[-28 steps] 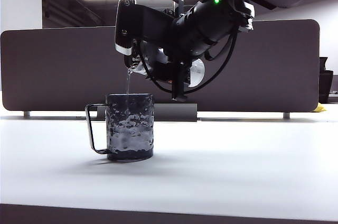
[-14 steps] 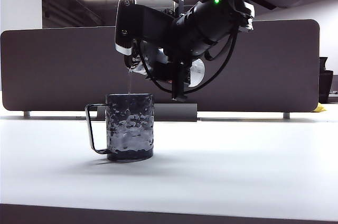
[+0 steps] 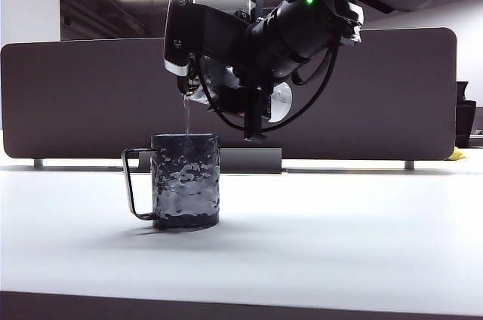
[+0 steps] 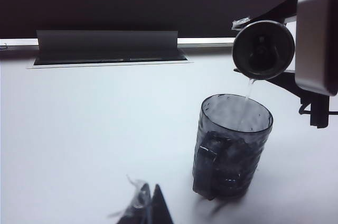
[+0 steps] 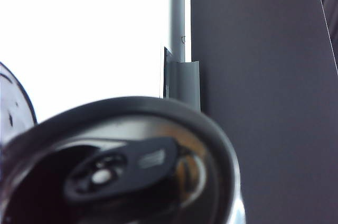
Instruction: Pick up the metal can, pour some water into the cup, then place the can back on the table.
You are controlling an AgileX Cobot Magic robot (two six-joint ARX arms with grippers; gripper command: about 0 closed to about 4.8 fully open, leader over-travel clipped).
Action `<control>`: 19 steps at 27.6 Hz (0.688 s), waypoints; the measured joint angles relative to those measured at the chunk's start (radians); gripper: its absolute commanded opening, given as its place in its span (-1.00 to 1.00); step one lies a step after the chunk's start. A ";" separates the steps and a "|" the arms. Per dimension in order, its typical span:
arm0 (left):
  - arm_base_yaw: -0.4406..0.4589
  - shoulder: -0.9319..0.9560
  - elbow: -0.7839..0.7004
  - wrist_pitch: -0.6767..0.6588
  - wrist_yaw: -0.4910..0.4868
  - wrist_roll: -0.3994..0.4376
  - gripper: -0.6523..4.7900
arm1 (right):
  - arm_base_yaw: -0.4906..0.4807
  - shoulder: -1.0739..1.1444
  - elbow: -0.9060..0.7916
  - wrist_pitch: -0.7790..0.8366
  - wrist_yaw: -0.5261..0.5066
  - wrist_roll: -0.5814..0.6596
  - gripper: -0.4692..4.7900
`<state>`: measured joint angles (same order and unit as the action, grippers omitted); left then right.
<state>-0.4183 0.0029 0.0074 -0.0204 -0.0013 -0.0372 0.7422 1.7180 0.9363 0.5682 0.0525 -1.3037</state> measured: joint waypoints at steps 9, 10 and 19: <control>0.000 0.000 0.000 0.000 0.000 0.000 -0.78 | 0.000 0.000 0.000 0.003 0.015 0.104 0.10; 0.000 0.000 0.000 0.000 0.000 0.000 -0.78 | 0.000 0.000 0.000 0.008 0.019 0.124 0.10; 0.000 0.000 0.000 0.000 0.000 0.000 -0.78 | -0.001 0.000 0.002 0.120 0.109 0.333 0.10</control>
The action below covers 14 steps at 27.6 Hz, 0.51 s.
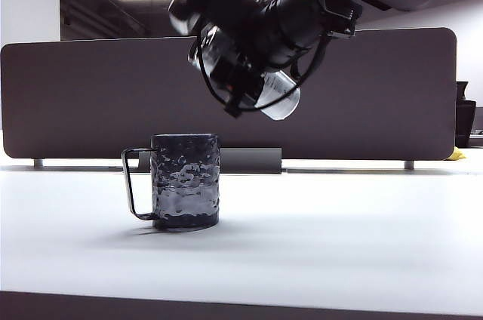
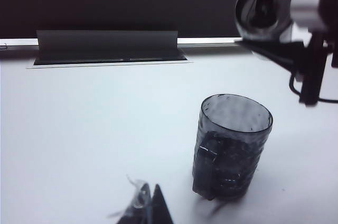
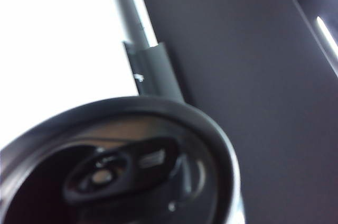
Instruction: Pick up the metal can, pour some water into the cup, then place the can back on the table.
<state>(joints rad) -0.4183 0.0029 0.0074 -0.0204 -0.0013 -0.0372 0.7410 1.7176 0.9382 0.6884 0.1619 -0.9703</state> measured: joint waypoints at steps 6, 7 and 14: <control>0.000 0.000 0.000 0.000 0.000 0.000 -0.78 | -0.001 -0.005 0.000 0.054 0.025 0.175 0.10; 0.000 0.000 0.000 0.000 0.000 0.000 -0.78 | -0.001 -0.006 0.000 0.060 0.032 0.204 0.10; 0.000 0.000 0.000 0.000 0.000 0.000 -0.78 | -0.002 -0.006 -0.002 0.083 0.097 0.369 0.10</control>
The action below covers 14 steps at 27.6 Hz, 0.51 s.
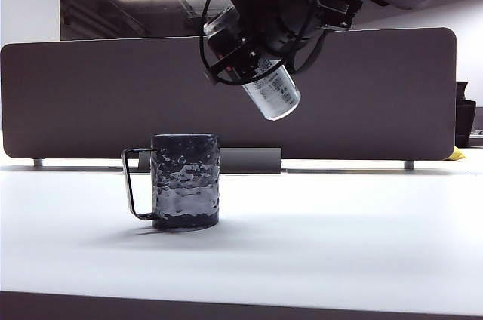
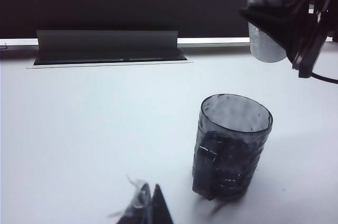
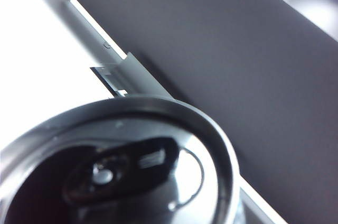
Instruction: Pick up the metal can, pour some water into the cup, then place the can back on the table.
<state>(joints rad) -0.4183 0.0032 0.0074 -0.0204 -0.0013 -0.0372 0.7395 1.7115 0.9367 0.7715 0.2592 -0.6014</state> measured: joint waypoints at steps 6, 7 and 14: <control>0.000 0.000 0.000 0.000 0.000 0.000 -0.78 | -0.011 0.000 0.000 0.003 0.072 0.143 0.10; 0.000 0.000 0.000 0.000 0.000 0.000 -0.78 | -0.012 0.000 0.000 0.004 0.079 0.163 0.10; 0.000 0.000 0.000 0.000 0.000 0.000 -0.78 | -0.031 -0.021 -0.048 0.016 0.080 0.345 0.10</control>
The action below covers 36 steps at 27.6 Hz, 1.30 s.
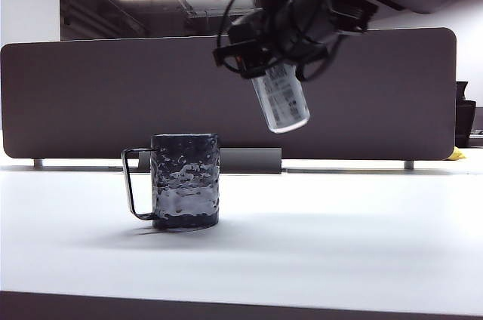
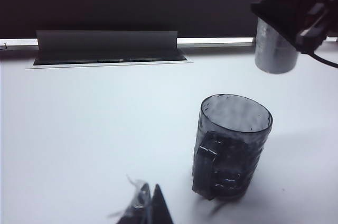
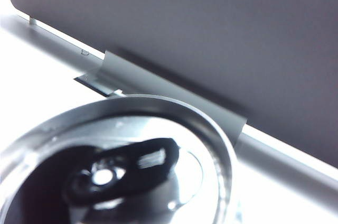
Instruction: Pick up the metal can, pour some water into the cup, then place the can back on the table.
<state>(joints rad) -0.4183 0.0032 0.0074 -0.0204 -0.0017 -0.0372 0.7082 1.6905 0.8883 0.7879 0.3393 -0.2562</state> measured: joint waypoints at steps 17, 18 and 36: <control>0.000 0.000 0.000 0.000 0.000 0.000 -0.78 | -0.044 -0.024 -0.282 0.201 0.000 0.228 0.10; 0.000 0.000 0.000 0.000 0.000 0.000 -0.78 | -0.044 -0.025 -0.290 0.211 0.000 0.232 0.10; 0.109 0.000 0.000 0.000 0.000 0.000 -0.78 | -0.063 -0.068 -0.469 0.263 0.086 0.312 0.10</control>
<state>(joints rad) -0.3092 0.0032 0.0074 -0.0208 -0.0021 -0.0372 0.6456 1.6230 0.4194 1.0512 0.4252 0.0563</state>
